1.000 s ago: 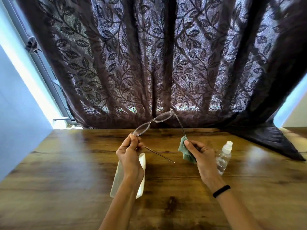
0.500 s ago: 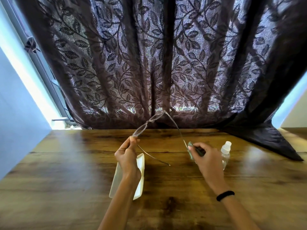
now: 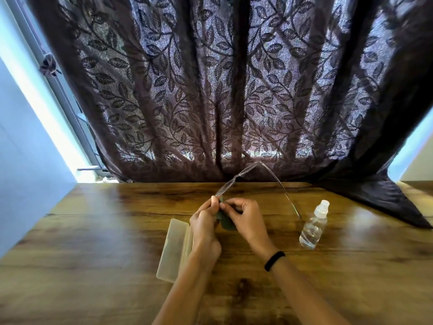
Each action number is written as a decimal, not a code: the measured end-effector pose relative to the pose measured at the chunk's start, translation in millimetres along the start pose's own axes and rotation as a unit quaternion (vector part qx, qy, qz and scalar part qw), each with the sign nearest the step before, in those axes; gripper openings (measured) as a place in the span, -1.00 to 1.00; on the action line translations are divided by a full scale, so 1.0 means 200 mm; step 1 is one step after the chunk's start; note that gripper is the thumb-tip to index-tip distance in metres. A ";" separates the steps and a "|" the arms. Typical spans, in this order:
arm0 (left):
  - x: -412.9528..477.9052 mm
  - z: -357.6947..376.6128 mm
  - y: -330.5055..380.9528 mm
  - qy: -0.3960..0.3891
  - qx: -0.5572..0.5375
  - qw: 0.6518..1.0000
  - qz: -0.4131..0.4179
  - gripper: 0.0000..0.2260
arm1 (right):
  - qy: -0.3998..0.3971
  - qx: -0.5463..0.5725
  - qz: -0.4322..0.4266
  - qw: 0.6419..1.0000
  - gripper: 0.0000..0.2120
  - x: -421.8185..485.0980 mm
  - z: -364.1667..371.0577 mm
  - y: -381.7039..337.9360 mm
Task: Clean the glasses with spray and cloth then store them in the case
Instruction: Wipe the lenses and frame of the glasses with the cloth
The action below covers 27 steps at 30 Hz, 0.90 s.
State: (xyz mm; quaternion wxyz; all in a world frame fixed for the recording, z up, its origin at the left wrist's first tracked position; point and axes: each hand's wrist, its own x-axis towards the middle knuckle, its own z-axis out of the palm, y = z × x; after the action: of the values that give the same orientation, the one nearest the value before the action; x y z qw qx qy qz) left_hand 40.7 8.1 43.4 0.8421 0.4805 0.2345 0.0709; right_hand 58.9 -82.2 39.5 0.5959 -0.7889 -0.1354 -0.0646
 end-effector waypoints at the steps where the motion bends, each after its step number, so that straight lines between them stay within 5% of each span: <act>1: 0.00 0.00 0.01 -0.005 -0.004 1.000 -0.007 -0.89 | -0.010 0.007 0.013 1.000 -0.88 0.00 0.01 0.01; 6: -0.01 -0.02 0.01 -0.014 -0.013 1.000 -0.015 -0.87 | -0.059 -0.009 0.024 0.998 -0.88 -0.02 -0.02 0.01; 14: 0.04 -0.05 0.03 -0.001 -0.018 1.000 -0.019 -0.86 | -0.083 -0.294 -0.097 0.947 -0.82 -0.12 -0.12 0.04; 27: 0.05 -0.05 0.05 0.034 -0.033 0.999 -0.014 -0.92 | -0.047 -0.278 -0.115 0.953 -0.80 -0.24 -0.25 0.10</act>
State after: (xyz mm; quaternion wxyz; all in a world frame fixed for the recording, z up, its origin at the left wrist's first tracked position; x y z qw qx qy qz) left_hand 45.3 25.5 44.5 0.8499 0.4467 0.2669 0.0831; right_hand 21.7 -142.6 21.9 0.3345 -0.9047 -0.2292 -0.1306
